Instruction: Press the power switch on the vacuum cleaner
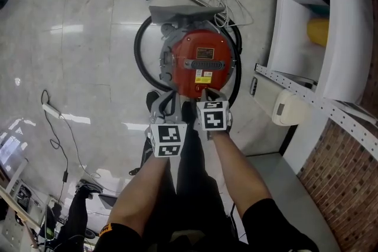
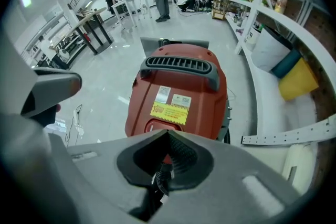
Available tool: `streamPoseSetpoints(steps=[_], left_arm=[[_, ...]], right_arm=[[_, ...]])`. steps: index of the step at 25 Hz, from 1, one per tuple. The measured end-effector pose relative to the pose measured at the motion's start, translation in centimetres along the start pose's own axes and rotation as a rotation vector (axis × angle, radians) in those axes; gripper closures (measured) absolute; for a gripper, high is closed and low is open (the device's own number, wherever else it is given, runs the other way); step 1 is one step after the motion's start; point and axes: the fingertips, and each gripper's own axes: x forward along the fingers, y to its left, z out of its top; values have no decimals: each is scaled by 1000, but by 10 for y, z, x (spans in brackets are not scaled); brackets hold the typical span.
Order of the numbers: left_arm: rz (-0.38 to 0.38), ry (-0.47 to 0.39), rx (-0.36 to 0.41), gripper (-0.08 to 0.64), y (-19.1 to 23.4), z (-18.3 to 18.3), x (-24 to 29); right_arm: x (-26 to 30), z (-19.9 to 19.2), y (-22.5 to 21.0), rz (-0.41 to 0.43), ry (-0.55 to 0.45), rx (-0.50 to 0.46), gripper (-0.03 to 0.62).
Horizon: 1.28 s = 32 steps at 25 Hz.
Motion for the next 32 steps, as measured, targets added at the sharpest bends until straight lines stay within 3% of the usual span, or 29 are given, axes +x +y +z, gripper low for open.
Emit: streamPoseSetpoints(steps=[8, 15, 23, 32], left_arm=[[-13, -8, -3, 545, -2, 4, -1], [-30, -29, 11, 545, -9, 23, -12], [-5, -71, 0, 545, -9, 57, -62], [-25, -200, -23, 545, -37, 120, -123]], right_arm=[[5, -9, -13, -17, 28, 8, 600], [-26, -5, -11, -13, -14, 28, 600], [-104, 26, 17, 47, -146, -18, 600], [-205, 67, 25, 79, -337, -58, 600]])
